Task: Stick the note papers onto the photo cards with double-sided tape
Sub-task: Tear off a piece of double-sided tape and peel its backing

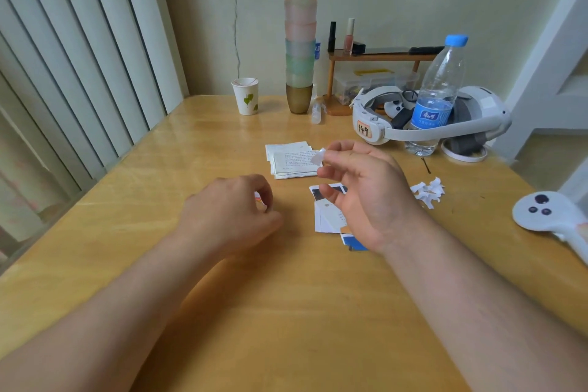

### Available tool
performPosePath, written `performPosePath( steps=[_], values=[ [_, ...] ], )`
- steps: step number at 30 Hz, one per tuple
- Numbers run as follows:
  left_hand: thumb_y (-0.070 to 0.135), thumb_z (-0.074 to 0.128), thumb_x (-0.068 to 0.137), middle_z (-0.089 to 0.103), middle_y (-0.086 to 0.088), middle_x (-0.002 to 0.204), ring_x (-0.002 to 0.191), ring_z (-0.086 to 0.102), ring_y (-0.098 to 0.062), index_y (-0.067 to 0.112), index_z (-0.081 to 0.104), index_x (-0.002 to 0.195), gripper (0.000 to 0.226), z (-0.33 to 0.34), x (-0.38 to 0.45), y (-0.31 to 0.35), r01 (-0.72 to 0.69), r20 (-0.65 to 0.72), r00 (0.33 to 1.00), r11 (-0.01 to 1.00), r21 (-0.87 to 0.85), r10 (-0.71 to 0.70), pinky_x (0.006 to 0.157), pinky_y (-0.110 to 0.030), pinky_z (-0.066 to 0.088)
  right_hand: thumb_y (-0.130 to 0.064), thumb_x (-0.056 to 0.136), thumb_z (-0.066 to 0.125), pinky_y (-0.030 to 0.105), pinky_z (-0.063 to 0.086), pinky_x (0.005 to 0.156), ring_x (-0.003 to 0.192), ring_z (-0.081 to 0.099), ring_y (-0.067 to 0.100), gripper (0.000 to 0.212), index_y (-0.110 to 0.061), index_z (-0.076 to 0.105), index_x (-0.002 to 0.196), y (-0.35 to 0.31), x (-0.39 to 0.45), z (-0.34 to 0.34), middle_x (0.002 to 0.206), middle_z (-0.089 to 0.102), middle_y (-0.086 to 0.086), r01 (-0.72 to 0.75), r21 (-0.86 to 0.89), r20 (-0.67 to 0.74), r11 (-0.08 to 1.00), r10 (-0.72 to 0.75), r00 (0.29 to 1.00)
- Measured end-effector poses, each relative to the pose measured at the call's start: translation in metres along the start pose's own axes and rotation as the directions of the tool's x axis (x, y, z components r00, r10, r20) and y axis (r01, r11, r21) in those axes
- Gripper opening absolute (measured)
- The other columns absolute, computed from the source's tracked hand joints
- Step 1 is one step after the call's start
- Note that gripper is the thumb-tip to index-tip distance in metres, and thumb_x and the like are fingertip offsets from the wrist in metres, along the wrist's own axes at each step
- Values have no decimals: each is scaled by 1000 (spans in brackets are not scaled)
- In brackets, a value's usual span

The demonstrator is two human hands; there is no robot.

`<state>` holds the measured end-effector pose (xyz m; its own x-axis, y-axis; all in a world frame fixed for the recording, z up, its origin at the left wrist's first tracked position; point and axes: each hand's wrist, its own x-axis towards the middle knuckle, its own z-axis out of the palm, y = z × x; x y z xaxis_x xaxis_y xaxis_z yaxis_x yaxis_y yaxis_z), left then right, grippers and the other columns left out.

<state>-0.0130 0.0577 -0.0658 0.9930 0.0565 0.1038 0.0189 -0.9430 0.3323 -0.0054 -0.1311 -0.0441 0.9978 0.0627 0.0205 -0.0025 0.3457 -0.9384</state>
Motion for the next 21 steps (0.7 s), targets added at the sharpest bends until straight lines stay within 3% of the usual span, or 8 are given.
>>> performPosePath(
  steps=[2, 4, 7, 8, 10, 12, 16, 21],
  values=[
    [53, 57, 78, 64, 17, 87, 94, 59, -15, 42, 65, 85, 15, -5, -1, 1, 15, -16, 1000, 999, 32, -15, 79, -36, 53, -6, 91, 68, 33, 47, 75, 87, 57, 19, 18, -19, 69, 79, 1, 1, -1, 88, 70, 3, -15, -7, 1, 1000, 15, 1000],
    [51, 60, 84, 59, 15, 88, 97, 56, -17, 42, 70, 83, 14, -7, -1, 0, -55, -137, 989, 997, 56, 62, 81, -36, 50, -7, 91, 69, 32, 47, 73, 87, 57, 19, 17, -19, 70, 80, 3, 1, -1, 91, 70, 4, -38, 4, -1, 999, 38, 999],
    [37, 68, 94, 56, 12, 84, 82, 56, -7, 39, 78, 93, 10, -4, 0, 2, -282, -325, 926, 922, -265, 190, 70, -23, 43, -7, 91, 70, 32, 47, 72, 86, 58, 21, 13, -18, 72, 84, 5, 2, 0, 87, 69, 2, -75, 46, -1, 996, 75, 997],
    [32, 68, 97, 56, 11, 81, 71, 54, -7, 36, 78, 96, 11, -3, -3, 7, -300, -328, 932, 841, -450, 157, 65, -19, 41, -8, 91, 70, 32, 46, 72, 86, 58, 22, 12, -18, 72, 85, 5, 1, 0, 85, 68, 1, -84, 59, 7, 995, 84, 996],
    [21, 65, 101, 51, 4, 71, 58, 43, -16, 29, 80, 99, 17, 1, -9, 21, -166, -175, 984, 547, -820, 36, 56, -23, 38, -9, 91, 71, 32, 46, 73, 86, 57, 22, 13, -19, 74, 84, 6, 1, 1, 80, 67, -2, -98, 85, 27, 992, 97, 995],
    [14, 61, 102, 41, 0, 65, 56, 34, -17, 23, 81, 97, 22, 4, -14, 34, 43, 41, 999, 235, -971, -15, 51, -24, 32, -10, 91, 71, 30, 43, 72, 85, 55, 21, 15, -21, 75, 81, 7, 0, 2, 76, 66, -4, -109, 111, 54, 988, 104, 993],
    [20, 63, 101, 42, 3, 72, 60, 38, -10, 19, 82, 88, 23, 5, -21, 49, 225, 220, 974, -114, -968, 58, 53, -21, 36, -13, 90, 72, 30, 38, 70, 79, 52, 17, 12, -24, 74, 85, 11, -2, 6, 76, 64, -6, -143, 164, 109, 976, 126, 986],
    [20, 71, 94, 48, 0, 70, 66, 46, -14, 11, 80, 88, 15, 7, -23, 54, 324, 314, 946, -320, -890, 83, 56, -24, 39, -23, 72, 80, 34, 40, 58, 71, 56, 20, 14, -25, 75, 85, 16, -2, 10, 80, 54, -3, -204, 202, 149, 958, 175, 973]
  ],
)
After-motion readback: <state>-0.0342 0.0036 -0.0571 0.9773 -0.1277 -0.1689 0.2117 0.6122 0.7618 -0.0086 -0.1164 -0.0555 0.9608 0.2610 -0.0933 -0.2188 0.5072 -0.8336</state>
